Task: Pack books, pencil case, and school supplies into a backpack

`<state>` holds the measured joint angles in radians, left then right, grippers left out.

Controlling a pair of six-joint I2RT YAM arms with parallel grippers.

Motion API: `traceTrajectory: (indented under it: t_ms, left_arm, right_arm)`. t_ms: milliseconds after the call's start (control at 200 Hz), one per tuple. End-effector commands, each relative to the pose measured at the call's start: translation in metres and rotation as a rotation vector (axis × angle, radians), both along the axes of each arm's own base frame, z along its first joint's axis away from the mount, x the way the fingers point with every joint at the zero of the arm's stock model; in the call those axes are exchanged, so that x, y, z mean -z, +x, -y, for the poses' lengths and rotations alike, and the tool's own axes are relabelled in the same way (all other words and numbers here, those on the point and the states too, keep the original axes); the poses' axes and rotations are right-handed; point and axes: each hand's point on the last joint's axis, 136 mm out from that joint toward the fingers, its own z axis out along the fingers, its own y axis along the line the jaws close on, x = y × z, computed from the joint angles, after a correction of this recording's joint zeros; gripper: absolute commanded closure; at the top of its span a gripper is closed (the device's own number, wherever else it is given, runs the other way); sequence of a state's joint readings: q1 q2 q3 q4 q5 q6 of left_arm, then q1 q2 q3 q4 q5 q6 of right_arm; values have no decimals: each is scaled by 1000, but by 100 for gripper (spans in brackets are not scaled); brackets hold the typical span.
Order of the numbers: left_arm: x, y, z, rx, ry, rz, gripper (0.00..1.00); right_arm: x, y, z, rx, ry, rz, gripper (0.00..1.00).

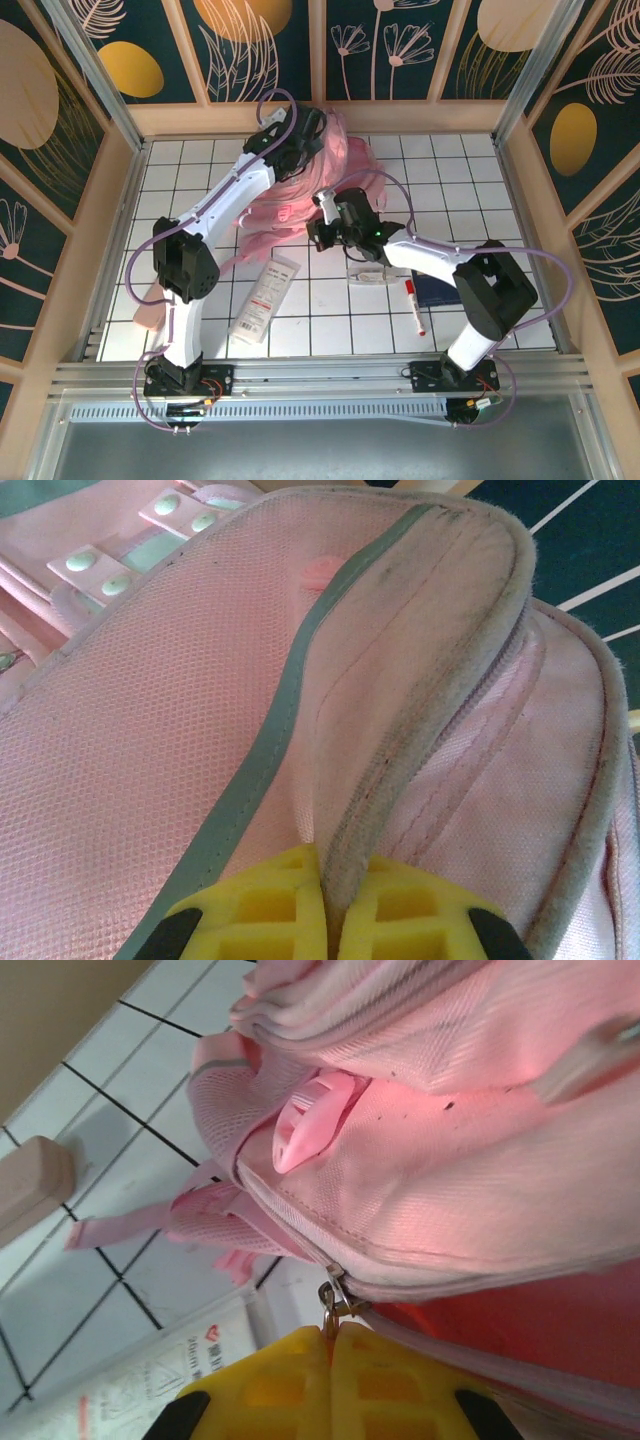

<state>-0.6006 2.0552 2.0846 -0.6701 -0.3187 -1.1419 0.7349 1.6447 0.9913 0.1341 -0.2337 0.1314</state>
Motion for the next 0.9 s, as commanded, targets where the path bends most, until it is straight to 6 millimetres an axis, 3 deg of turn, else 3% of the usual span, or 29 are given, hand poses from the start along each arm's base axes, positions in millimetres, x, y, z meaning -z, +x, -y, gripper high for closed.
traceTrajectory:
  t_ms: [0,220,445,616,776,896]
  left_arm:
    - [-66,12,21,-34,-205,153,100]
    - [-81,11,48,0,-310,160,100]
    - [-91,14,50,-13,-343,184,100]
    - [-107,13,42,-24,-319,229,100]
    - [-123,13,48,125,-201,312,100]
    - [-117,13,57,281,-109,348,100]
  right_arm:
    - [9,-13,1,-103,-86,59,100]
    - [16,-8,-42,-105,8,72,100]
    - [32,-15,-83,-169,35,79,100]
    - [32,-18,-81,-183,54,101,97]
    - [13,-44,-61,-244,128,123,60]
    - [6,-59,-36,-223,127,118,51]
